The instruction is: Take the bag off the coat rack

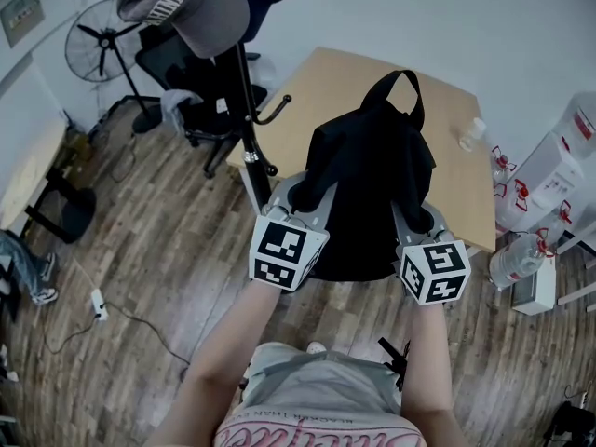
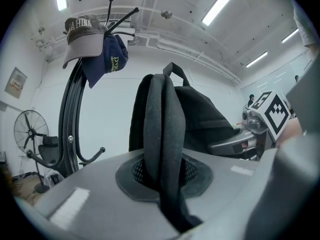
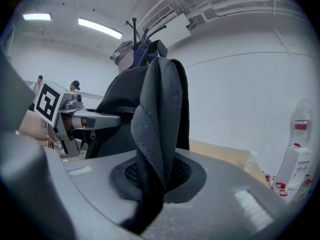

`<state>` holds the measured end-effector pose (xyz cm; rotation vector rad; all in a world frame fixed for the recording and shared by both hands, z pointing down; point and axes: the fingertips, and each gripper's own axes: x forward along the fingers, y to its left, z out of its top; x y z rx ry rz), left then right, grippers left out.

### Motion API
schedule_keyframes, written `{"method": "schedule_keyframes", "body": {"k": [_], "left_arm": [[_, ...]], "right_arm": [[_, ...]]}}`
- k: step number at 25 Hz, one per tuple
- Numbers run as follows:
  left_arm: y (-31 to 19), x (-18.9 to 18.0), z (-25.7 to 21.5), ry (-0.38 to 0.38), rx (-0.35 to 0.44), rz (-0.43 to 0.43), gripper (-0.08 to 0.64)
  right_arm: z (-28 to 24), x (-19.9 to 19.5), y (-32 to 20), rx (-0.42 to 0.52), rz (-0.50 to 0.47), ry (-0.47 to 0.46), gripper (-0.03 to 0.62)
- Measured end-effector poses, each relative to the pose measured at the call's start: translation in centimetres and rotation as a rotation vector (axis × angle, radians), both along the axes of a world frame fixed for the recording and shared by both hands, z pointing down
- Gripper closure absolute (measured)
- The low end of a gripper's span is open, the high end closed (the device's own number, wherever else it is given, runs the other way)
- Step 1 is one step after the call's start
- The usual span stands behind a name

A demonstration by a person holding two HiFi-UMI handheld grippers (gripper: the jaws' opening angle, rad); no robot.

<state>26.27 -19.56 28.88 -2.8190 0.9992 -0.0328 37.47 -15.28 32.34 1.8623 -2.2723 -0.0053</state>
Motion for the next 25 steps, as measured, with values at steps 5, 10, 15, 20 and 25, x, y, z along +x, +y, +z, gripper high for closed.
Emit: {"method": "schedule_keyframes", "body": {"k": [5, 10, 15, 20, 25], "left_arm": [[-0.2, 0.6, -2.5, 0.032, 0.038, 0.017, 0.499], [-0.3, 1.5, -4.7, 0.062, 0.078, 0.032, 0.499], [-0.2, 2.2, -6.0, 0.073, 0.098, 0.047, 0.499], [-0.5, 2.5, -6.4, 0.079, 0.109, 0.053, 0.499], [-0.7, 2.7, -6.4, 0.080, 0.103, 0.056, 0.499]], "right_arm": [[-2.5, 0.5, -0.1, 0.066, 0.017, 0.019, 0.558], [-4.6, 1.4, -0.1, 0.120, 0.042, 0.020, 0.558], [-5.8, 2.0, 0.1, 0.144, 0.059, 0.001, 0.560], [-6.2, 2.3, -0.1, 0.155, 0.072, -0.004, 0.560], [-6.1, 2.5, -0.3, 0.152, 0.080, -0.008, 0.560]]}}
